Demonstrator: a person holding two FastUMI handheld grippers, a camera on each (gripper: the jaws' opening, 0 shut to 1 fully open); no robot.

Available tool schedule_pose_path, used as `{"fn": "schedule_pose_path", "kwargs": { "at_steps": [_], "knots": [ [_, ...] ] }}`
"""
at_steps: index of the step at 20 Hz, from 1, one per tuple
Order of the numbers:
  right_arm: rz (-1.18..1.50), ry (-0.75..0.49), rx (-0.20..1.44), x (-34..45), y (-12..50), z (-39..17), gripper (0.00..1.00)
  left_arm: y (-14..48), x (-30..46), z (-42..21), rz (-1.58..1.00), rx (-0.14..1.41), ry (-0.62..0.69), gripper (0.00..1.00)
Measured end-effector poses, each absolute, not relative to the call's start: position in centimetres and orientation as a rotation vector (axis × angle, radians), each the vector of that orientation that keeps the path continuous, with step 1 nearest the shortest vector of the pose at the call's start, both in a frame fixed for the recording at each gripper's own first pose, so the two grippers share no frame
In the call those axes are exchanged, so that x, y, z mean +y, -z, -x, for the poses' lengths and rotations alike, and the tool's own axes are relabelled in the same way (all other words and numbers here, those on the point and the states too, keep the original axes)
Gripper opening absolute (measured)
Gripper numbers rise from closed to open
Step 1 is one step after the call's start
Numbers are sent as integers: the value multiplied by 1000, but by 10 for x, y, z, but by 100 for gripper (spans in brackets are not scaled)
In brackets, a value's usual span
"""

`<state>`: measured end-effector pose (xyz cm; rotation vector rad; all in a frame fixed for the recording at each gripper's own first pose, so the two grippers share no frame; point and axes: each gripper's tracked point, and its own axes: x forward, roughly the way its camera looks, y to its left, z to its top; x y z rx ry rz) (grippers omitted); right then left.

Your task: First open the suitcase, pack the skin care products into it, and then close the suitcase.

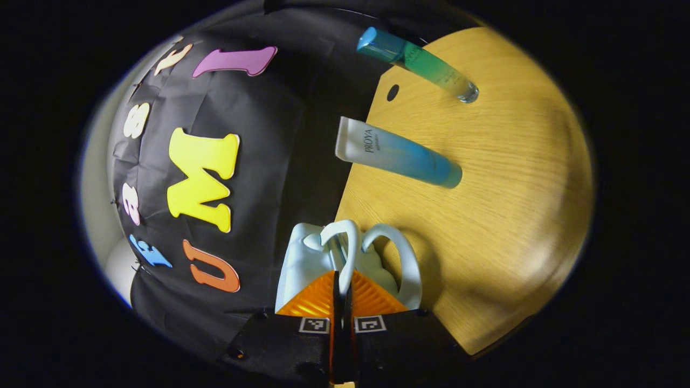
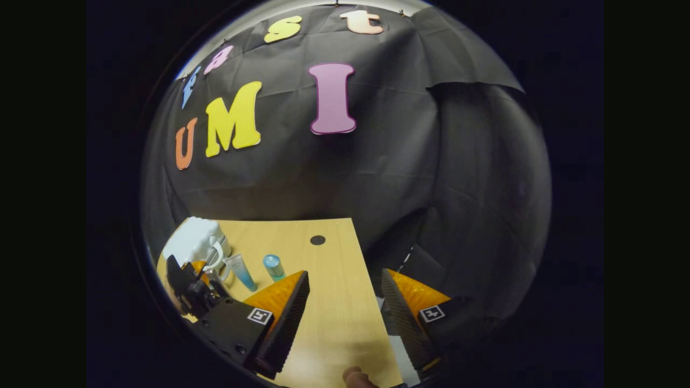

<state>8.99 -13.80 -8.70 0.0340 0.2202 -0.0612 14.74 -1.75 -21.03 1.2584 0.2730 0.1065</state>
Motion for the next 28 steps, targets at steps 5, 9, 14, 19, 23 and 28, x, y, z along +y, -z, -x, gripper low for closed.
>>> {"fn": "schedule_pose_path", "kwargs": {
  "at_steps": [5, 9, 14, 19, 23, 28],
  "knots": [
    [-16, 115, 162, -118, 53, -75, 80, 167, -10, -146, -1006, 229, -86, 3],
    [-12, 141, 106, -85, 22, -64, 80, 108, 12, -139, -814, 176, -82, 2],
    [19, 135, 44, -24, -5, -49, 80, 33, 75, -124, -565, 130, -118, 2],
    [55, 97, 27, 45, -11, -34, 80, -1, 175, -100, -470, 78, -159, 2],
    [73, 69, 19, 90, -15, -23, 80, 0, 253, -94, -441, 47, -196, 2],
    [96, 36, 69, 137, -2, -15, 80, 22, 329, -111, -381, 28, -206, 2]
  ]
}}
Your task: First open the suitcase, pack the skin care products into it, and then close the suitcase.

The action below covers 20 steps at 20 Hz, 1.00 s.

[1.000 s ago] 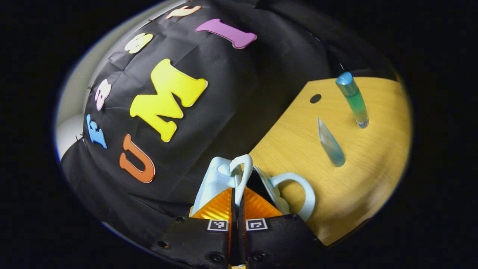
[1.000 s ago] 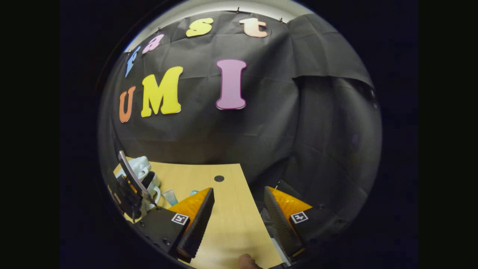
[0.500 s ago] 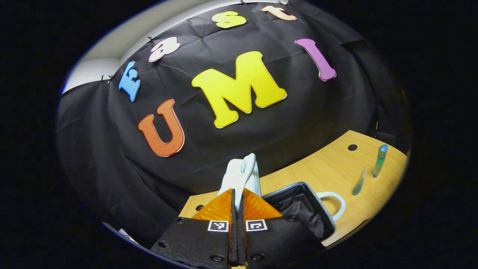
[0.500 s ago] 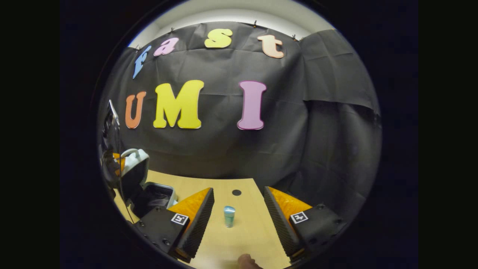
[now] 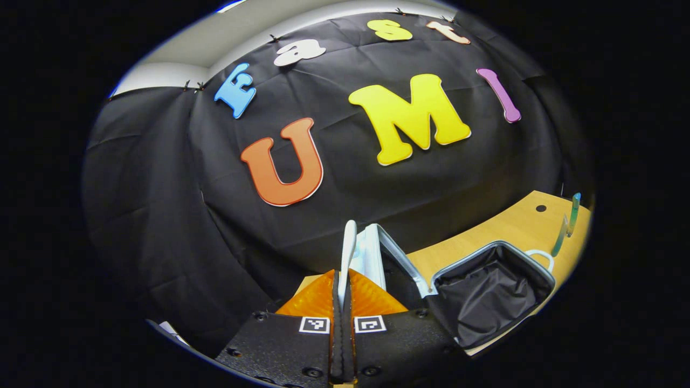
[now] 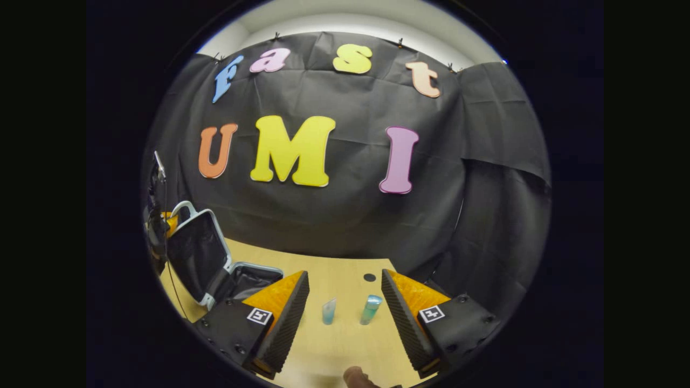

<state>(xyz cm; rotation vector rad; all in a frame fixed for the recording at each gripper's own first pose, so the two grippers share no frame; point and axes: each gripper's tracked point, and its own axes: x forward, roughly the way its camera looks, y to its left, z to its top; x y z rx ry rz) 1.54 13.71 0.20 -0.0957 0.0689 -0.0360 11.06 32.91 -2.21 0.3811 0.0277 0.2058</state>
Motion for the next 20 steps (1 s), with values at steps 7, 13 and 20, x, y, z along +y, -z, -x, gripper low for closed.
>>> {"fn": "schedule_pose_path", "kwargs": {
  "at_steps": [7, 13, 20],
  "knots": [
    [94, 58, 123, 157, 13, -13, 80, 99, 420, -133, -139, 88, -211, 3],
    [106, 84, 146, 157, 23, -13, 80, 188, 459, -137, 44, 201, -212, 3],
    [94, 81, 177, 153, 34, -13, 80, 225, 471, -132, 106, 271, -216, 21]
  ]
}}
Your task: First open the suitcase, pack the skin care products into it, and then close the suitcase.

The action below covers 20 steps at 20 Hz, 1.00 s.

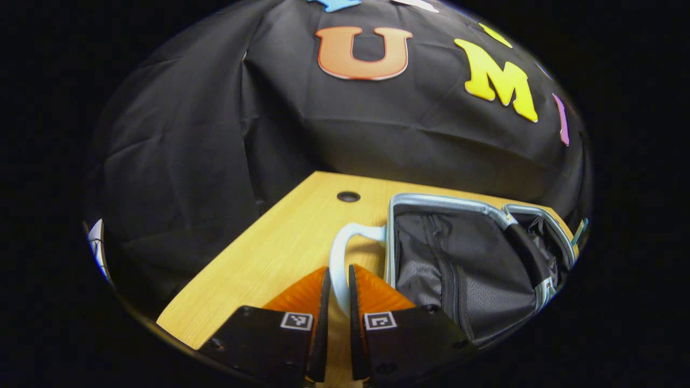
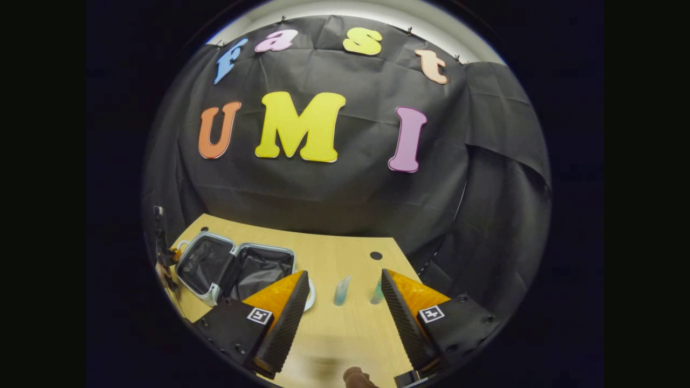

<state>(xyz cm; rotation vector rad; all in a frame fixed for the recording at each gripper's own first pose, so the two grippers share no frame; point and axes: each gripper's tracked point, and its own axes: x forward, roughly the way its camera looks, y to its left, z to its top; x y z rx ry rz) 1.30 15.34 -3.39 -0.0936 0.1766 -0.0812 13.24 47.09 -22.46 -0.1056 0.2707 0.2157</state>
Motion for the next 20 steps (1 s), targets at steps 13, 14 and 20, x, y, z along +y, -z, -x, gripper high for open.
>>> {"fn": "schedule_pose_path", "kwargs": {
  "at_steps": [13, 14, 20],
  "knots": [
    [46, 28, 86, 87, 10, -17, 80, 86, 344, -92, -17, 75, -169, 86],
    [43, 19, 77, 77, 8, -18, 80, 73, 321, -87, -19, 59, -162, 88],
    [17, -39, 52, 15, 3, -33, 80, 25, 176, -77, -20, -8, -93, 84]
  ]
}}
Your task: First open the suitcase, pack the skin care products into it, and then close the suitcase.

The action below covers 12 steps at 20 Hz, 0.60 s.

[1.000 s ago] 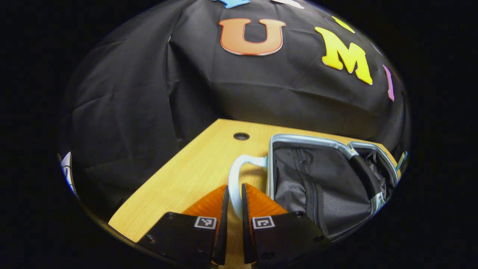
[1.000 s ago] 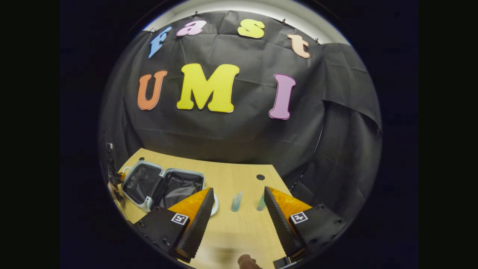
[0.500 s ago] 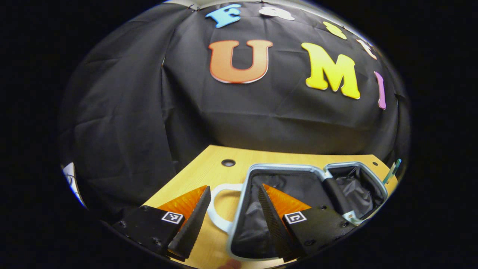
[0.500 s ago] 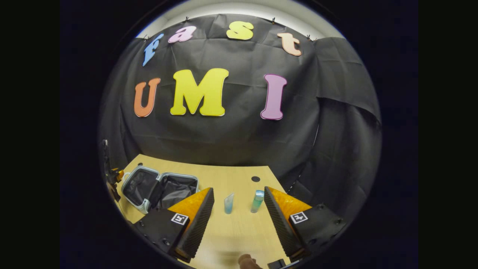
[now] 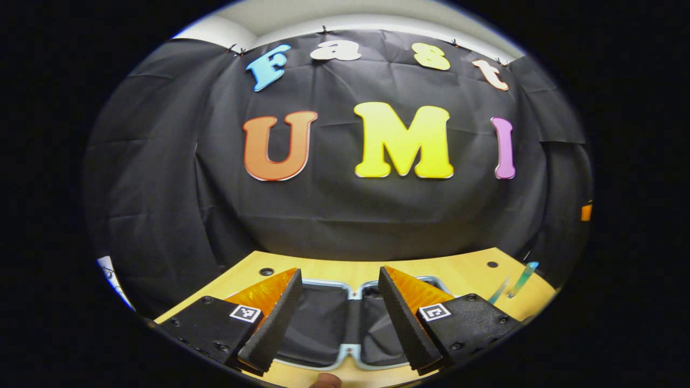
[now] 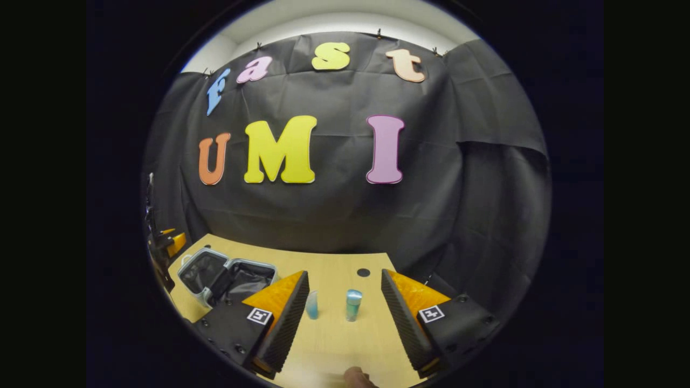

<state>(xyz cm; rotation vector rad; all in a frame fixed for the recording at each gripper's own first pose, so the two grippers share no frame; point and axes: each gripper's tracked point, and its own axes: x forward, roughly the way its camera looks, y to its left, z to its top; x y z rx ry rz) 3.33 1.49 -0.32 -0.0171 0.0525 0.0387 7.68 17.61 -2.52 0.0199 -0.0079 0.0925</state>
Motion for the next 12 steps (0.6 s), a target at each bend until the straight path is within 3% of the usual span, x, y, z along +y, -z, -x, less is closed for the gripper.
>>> {"fn": "schedule_pose_path", "kwargs": {
  "at_steps": [1, 2, 7, 8, 10, 11, 12],
  "knots": [
    [14, -46, 48, 5, 3, -38, 80, 23, 153, -78, -14, -9, -78, 91],
    [10, -51, 50, -5, 2, -43, 80, 20, 129, -78, -11, -11, -60, 85],
    [-65, -60, 72, -46, -2, -64, 80, 23, 22, -93, -32, -11, 14, 85],
    [-67, -58, 64, -53, -4, -68, 80, 28, 4, -98, -29, -13, 35, 93],
    [-54, -37, 56, -67, -2, -76, 80, 44, -30, -105, -38, -3, 72, 95],
    [-47, -24, 64, -72, 2, -80, 80, 54, -45, -108, -60, 2, 81, 95],
    [-45, -16, 69, -76, 5, -83, 80, 68, -60, -111, -81, 28, 89, 87]
  ]
}}
